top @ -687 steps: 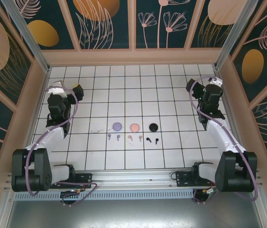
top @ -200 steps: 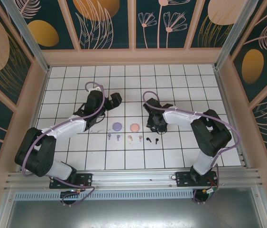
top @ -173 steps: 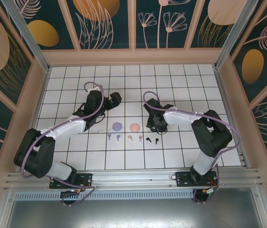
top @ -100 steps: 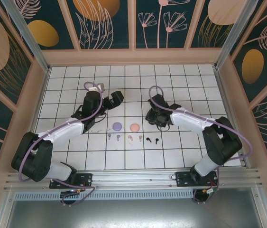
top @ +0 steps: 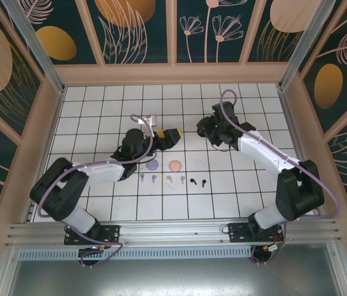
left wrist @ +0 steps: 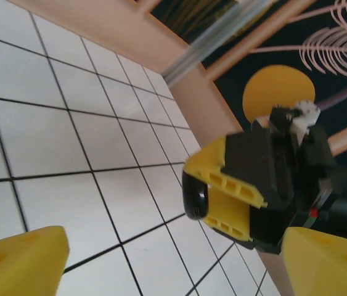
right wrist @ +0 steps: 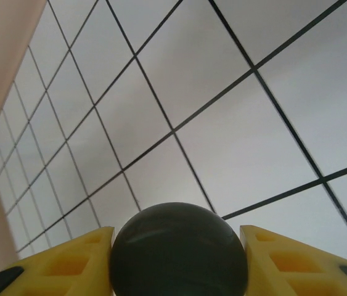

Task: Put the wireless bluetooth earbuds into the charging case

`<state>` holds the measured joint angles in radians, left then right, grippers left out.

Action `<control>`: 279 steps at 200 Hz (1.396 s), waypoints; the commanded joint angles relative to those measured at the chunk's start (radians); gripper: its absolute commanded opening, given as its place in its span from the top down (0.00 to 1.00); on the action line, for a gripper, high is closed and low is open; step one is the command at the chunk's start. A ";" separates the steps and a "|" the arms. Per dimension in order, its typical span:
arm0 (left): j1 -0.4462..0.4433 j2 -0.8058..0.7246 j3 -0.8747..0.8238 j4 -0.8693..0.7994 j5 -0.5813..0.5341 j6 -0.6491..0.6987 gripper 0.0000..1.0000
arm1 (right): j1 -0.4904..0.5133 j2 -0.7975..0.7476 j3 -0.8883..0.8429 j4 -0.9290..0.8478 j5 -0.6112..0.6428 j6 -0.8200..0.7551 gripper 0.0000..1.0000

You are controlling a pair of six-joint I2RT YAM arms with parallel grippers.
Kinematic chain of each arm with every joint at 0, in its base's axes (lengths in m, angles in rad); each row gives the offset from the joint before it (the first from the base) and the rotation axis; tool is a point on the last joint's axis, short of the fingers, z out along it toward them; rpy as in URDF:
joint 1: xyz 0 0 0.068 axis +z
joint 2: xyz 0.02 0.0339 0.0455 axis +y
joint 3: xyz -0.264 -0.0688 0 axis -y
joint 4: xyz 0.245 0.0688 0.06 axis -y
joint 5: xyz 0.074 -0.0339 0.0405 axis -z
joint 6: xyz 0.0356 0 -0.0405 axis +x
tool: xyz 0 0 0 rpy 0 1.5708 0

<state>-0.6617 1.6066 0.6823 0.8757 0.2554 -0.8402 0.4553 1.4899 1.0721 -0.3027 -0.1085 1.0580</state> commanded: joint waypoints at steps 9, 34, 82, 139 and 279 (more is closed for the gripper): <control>-0.048 0.113 0.069 0.191 0.017 -0.008 0.18 | 0.001 -0.027 0.028 0.052 -0.052 0.099 0.65; -0.071 0.200 0.107 0.239 0.016 -0.012 0.24 | 0.007 -0.031 0.028 0.056 -0.051 0.115 0.65; -0.085 0.287 0.150 0.293 0.022 -0.026 0.32 | 0.014 -0.026 0.029 0.054 -0.048 0.120 0.65; -0.086 0.356 0.204 0.317 0.047 -0.042 0.38 | 0.026 -0.015 0.038 0.062 -0.053 0.123 0.65; -0.087 0.396 0.215 0.356 0.046 -0.063 0.67 | 0.048 -0.004 0.038 0.074 -0.050 0.131 0.65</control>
<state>-0.7429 1.9869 0.8848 1.1797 0.2897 -0.8906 0.4881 1.4899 1.0782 -0.2600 -0.1513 1.1679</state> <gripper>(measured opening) 0.343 0.458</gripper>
